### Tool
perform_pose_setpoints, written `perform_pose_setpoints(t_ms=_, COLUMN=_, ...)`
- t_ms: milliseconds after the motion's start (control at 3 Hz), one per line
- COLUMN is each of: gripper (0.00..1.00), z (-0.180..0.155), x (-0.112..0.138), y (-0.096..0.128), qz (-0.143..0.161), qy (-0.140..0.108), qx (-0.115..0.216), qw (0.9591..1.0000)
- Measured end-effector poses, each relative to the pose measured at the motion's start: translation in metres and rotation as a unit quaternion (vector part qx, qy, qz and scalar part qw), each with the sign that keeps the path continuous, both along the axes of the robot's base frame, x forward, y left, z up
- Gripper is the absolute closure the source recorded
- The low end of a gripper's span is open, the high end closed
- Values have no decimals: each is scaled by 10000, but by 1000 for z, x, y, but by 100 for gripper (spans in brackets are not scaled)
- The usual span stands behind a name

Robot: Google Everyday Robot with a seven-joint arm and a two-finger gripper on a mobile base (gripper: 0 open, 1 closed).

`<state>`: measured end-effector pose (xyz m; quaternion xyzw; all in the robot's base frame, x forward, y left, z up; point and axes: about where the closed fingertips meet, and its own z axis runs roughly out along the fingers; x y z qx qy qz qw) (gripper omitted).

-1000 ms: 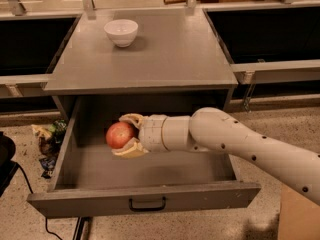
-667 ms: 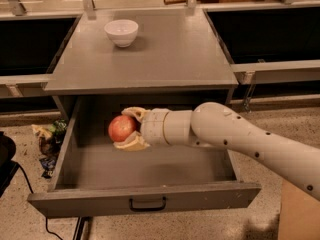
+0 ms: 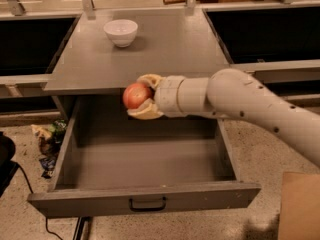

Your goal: Pick apple from top drawer and place on counter

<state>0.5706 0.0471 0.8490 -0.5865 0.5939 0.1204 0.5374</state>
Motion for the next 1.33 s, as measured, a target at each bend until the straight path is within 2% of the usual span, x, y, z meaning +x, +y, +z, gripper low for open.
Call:
perform_pose_setpoints(t_ms=333, gripper=100, z=25, x=37, y=-21, qz=-358, qy=-47, qx=-159, qw=9992)
perform_pose_setpoints(t_ms=667, gripper=100, z=25, x=37, y=-21, qz=-351, qy=-50, qx=-159, qw=9992)
perform_pose_setpoints(t_ms=1333, gripper=100, z=54, x=97, y=-20, qz=-476, qy=-306, qx=-152, qw=9983)
